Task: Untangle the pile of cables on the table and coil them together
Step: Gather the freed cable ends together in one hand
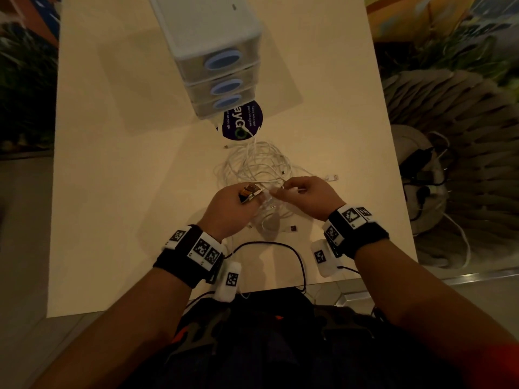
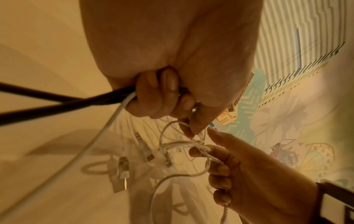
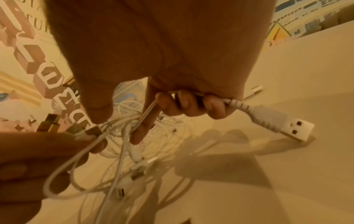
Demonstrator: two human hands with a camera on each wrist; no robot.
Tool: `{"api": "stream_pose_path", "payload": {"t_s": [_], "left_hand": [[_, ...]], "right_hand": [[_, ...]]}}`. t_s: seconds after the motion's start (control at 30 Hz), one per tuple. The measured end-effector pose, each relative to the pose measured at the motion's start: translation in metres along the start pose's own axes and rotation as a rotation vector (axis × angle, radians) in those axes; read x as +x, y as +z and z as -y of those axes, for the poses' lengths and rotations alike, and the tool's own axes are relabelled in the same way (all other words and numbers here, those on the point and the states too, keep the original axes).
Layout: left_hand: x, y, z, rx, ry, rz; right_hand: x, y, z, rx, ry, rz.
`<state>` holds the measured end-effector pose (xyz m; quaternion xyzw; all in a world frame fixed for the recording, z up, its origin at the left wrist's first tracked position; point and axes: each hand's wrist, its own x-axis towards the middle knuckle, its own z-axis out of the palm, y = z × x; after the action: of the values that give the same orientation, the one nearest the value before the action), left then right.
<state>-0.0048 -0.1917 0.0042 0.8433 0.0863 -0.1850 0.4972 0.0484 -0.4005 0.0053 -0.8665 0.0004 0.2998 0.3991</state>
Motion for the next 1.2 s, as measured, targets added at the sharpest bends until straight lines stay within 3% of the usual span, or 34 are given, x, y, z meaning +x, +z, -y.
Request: {"api": "stream_pose_path", "payload": {"t_s": [0.1,0.3,0.5,0.63,0.77,0.93,1.2], "left_hand": [[-0.001,-0.002,-0.003,-0.063,-0.034,-0.027],[0.001,-0.005,0.001,-0.085,-0.055,-0.169],[0.002,-0.002,-0.001,-0.090,-0.070,-0.179],[0.002,-0.002,-0.001,-0.103,-0.074,-0.184],[-0.004,0.001,0.000,-0.051,-0.015,-0.264],[-0.010,0.011,-0.009,0.034,0.062,-0.152],[-0.003,0.012,-0.008,0.100,0.133,-0.238]], "right_hand": [[0.004,-0.003,-0.005,-0.040,-0.026,-0.052],[0.009,-0.015,-0.012,-0.015,-0.067,0.084],[0.010,-0.019,-0.005,0.002,-0.041,0.145],[0.008,-0.016,-0.002,0.136,0.000,0.109],[0.005,-0.017,-0.004,0.127,-0.028,0.118],[0.002,-0.014,-0.006,0.064,-0.111,0.118],[-0.002,-0.017,-0.002,0.146,-0.147,0.120]]}}
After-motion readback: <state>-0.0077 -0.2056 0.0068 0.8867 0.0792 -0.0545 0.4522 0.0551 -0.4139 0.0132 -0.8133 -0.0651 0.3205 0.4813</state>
